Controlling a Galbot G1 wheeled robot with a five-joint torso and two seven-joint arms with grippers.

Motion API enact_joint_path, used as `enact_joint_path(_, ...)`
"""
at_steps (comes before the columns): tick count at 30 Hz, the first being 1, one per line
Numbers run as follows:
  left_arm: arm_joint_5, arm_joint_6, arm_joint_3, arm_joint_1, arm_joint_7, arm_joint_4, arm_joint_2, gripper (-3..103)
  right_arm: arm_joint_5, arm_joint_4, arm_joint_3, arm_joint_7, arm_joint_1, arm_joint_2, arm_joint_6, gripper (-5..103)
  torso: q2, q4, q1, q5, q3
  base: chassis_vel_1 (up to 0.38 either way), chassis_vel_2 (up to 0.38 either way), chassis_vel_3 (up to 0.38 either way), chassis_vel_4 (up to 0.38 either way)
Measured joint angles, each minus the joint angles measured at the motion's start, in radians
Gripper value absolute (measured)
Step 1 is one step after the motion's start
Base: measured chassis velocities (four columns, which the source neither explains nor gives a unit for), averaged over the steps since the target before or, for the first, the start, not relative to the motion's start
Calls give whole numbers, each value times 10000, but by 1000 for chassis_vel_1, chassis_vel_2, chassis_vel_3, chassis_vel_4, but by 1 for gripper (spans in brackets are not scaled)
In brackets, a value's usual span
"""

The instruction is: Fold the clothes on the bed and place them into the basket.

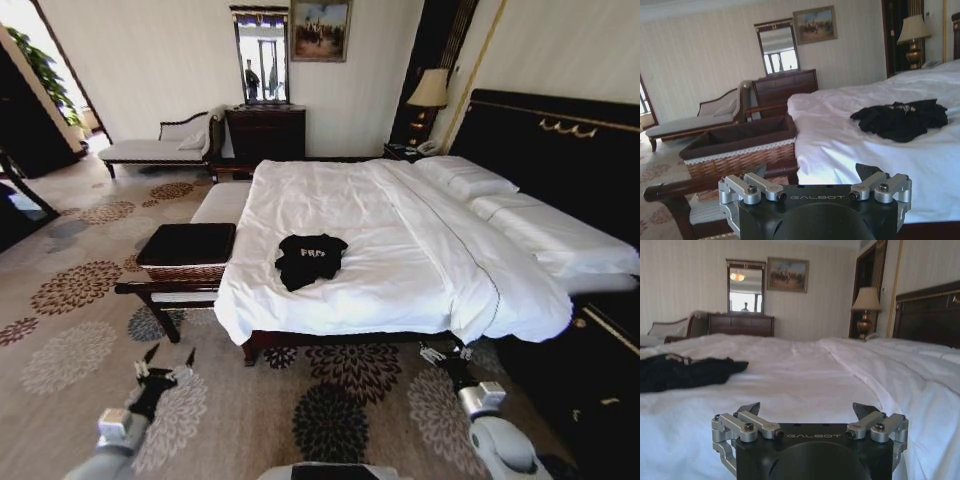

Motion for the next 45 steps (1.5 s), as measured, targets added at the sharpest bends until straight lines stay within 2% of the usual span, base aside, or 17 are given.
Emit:
enact_joint_path(3, -319, 157, -134, 19, -40, -1069, -189, 100, 134, 1308, 175, 105, -291, 146, -156, 100, 0, -6, 3, 0, 3, 8, -14, -17, 8)
enact_joint_path(4, -319, 157, -134, 19, -40, -1069, -189, 100, 134, 1308, 175, 105, -291, 146, -156, 100, 0, -6, 3, 0, 3, 0, 0, 0, 0)
enact_joint_path(7, -821, 290, -290, 408, -17, -2482, -442, 100, 125, 2825, 250, 132, -771, 327, -260, 100, -8, -4, 23, 0, 11, 0, 0, 0, 0)
enact_joint_path(12, -752, 399, -5, 455, -77, -3062, -999, 100, -238, 3658, -61, 250, -856, 662, -450, 100, -6, -2, 10, 0, 7, 0, 0, 0, 0)
enact_joint_path(24, -791, 366, -195, 458, -131, -2999, -1494, 100, -985, 4127, -36, 218, -1320, 1018, -454, 100, -7, -2, 14, 1, 9, 0, 0, 0, 0)
enact_joint_path(45, -516, 317, -16, 528, -77, -2974, -1816, 100, -1015, 3998, -309, 241, -1243, 1151, -527, 100, -6, -2, 13, -1, 9, 0, 0, 0, 0)
